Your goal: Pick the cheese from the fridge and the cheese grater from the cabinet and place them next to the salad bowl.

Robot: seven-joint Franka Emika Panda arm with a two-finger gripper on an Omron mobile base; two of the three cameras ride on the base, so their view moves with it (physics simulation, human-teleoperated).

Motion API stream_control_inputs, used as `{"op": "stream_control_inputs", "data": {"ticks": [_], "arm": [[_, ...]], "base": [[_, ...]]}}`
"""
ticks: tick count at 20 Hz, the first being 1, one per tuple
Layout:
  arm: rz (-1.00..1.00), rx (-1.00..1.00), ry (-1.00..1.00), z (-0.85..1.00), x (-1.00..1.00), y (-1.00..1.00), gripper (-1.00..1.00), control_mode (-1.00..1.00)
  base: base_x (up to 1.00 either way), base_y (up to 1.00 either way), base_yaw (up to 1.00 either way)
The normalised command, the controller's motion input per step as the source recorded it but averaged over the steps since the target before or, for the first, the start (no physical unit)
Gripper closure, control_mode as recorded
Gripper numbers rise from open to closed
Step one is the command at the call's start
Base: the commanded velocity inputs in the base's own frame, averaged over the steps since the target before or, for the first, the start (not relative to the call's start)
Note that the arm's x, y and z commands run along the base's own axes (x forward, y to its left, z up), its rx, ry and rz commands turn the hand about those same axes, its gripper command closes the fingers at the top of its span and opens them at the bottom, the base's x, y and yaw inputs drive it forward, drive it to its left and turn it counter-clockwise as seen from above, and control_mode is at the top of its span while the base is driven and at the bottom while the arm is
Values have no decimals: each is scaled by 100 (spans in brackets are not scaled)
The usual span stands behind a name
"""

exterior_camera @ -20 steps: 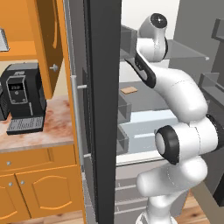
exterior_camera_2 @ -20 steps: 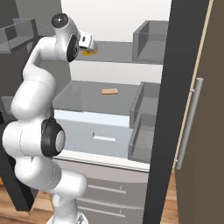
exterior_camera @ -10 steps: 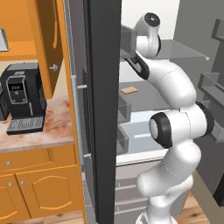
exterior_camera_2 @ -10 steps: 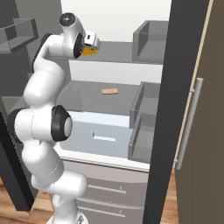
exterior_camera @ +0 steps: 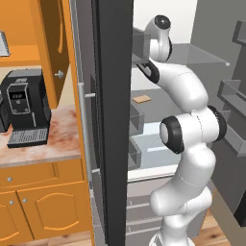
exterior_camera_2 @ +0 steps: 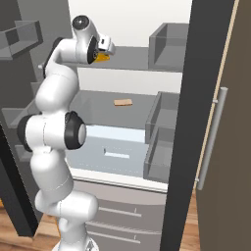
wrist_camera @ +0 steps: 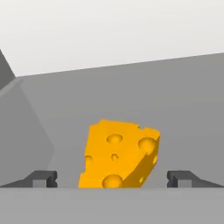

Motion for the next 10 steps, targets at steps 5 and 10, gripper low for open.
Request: {"op": "stream_control_inputs", "data": {"ticks": [5, 10], "arm": [[0, 0, 0, -14, 22, 0, -100, -100], [0, 0, 0, -14, 10, 0, -100, -100]], "base": [[0, 0, 0], [0, 0, 0]]}}
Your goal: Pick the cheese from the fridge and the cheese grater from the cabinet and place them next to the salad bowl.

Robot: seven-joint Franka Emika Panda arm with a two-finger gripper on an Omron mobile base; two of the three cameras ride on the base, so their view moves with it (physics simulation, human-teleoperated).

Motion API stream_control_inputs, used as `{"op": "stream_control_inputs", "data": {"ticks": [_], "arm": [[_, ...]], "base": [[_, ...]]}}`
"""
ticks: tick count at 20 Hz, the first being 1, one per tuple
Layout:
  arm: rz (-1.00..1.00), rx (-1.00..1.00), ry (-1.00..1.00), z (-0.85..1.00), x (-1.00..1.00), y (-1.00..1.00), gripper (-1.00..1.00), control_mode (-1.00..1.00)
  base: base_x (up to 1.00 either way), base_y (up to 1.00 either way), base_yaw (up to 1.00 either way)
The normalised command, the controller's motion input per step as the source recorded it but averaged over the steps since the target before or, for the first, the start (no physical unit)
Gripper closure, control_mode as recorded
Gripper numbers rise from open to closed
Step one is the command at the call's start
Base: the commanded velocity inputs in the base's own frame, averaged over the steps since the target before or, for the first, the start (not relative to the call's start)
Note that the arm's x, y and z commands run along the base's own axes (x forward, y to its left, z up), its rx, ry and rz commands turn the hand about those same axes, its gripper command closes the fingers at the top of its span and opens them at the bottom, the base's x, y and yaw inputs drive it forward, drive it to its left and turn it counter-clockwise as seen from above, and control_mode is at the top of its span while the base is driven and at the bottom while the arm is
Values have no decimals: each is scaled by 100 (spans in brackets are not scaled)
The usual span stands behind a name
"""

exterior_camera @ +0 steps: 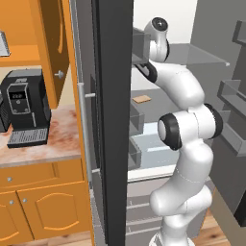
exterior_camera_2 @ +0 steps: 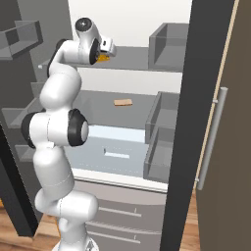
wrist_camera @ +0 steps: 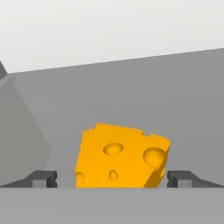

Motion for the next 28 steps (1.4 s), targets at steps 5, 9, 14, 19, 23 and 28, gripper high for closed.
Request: {"op": "stream_control_inputs", "data": {"ticks": [5, 9, 14, 19, 23, 28], "arm": [[0, 0, 0, -19, 10, 0, -100, -100], [0, 0, 0, -16, 11, 0, 100, -100], [0, 0, 0, 0, 0, 0, 100, -100], [0, 0, -15, 0, -3, 0, 100, -100], [0, 0, -25, 0, -16, 0, 100, -100], [0, 0, -3, 0, -9, 0, 100, -100]], "base": [[0, 0, 0], [0, 0, 0], [0, 0, 0], [0, 0, 0], [0, 0, 0], [0, 0, 0]]}}
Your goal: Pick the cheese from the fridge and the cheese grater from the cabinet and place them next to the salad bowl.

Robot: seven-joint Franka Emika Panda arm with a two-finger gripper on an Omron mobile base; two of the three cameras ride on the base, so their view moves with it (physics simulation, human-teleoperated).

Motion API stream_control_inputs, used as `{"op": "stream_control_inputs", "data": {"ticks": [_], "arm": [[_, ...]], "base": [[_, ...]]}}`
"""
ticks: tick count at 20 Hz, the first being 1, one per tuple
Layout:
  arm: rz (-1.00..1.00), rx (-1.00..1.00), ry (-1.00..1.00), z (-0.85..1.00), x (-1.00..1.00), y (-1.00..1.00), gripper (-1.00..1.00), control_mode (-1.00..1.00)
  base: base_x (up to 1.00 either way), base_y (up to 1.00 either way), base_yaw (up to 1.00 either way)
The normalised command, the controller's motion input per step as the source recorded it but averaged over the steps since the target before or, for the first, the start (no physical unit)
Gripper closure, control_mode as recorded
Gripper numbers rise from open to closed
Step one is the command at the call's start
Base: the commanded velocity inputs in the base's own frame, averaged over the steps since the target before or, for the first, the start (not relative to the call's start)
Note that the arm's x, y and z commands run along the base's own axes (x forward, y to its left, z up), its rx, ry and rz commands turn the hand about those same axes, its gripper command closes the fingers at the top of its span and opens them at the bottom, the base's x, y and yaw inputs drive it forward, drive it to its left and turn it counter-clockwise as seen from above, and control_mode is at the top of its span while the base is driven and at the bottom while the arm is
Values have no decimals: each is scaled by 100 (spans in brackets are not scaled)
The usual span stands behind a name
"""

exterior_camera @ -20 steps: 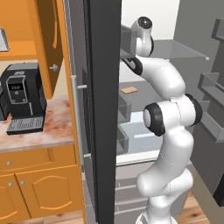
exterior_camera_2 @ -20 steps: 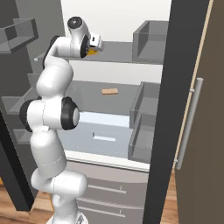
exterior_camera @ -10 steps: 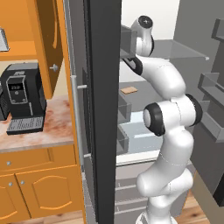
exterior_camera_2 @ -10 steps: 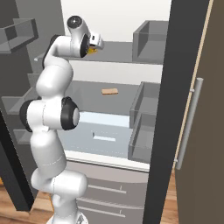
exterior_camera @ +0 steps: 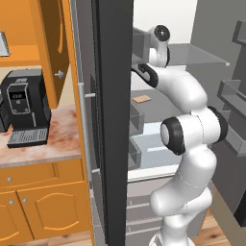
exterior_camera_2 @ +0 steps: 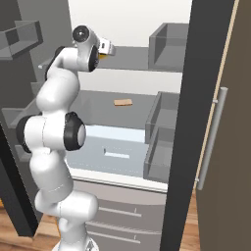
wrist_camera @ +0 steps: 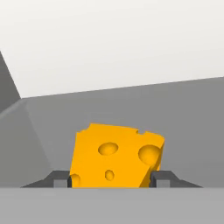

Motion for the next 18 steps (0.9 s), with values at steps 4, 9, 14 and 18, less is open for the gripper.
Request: {"op": "stream_control_inputs", "data": {"ticks": [4, 9, 14, 18], "arm": [[0, 0, -25, 16, -67, 0, 100, -100], [0, 0, -22, 27, -89, 0, 100, -100], [-4, 4, -7, 31, -100, -12, 100, -100], [-7, 12, 2, 22, -100, -33, 100, -100]], "base": [[0, 0, 0], [0, 0, 0], [0, 0, 0], [0, 0, 0]]}}
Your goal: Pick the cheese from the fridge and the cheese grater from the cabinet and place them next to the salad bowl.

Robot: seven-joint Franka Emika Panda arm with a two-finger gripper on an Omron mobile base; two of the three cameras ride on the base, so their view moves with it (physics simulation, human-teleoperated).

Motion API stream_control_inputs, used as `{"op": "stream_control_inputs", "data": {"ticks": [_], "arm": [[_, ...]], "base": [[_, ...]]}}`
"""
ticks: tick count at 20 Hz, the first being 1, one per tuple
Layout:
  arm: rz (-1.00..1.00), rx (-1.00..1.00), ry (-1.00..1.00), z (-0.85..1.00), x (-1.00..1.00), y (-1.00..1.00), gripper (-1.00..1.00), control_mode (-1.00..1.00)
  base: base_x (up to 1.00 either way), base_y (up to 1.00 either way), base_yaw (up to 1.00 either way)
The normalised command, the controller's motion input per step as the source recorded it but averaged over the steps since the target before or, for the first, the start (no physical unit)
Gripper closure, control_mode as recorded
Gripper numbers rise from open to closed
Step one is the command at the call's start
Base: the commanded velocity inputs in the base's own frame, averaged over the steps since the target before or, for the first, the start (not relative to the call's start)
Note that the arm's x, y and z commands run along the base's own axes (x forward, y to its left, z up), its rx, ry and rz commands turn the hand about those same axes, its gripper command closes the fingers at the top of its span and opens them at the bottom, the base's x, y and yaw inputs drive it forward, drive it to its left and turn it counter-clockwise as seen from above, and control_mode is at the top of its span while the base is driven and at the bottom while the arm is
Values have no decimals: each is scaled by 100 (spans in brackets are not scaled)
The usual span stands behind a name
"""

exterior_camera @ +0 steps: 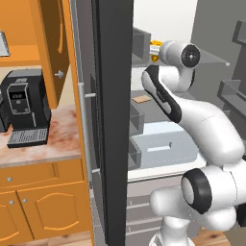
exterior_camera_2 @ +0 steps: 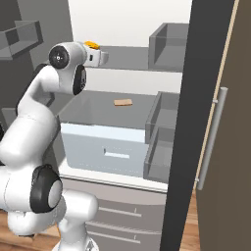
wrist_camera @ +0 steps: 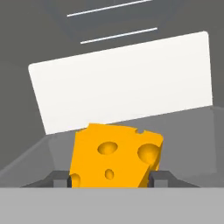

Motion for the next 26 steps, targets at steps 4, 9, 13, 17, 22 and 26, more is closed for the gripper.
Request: {"op": "stream_control_inputs", "data": {"ticks": [4, 9, 13, 17, 22, 26], "arm": [[-7, 2, 9, -9, -100, -37, 100, -100], [-1, -6, 3, -91, -100, -31, 100, -100], [-1, -11, 0, -100, -100, -20, 100, -100], [-1, -3, 6, -90, -89, -10, 100, -100], [0, 0, 0, -1, -6, 0, 100, -100], [0, 0, 3, -24, -46, 2, 100, 100]], "base": [[0, 0, 0], [0, 0, 0], [0, 0, 0], [0, 0, 0], [0, 0, 0], [-50, 5, 0]]}}
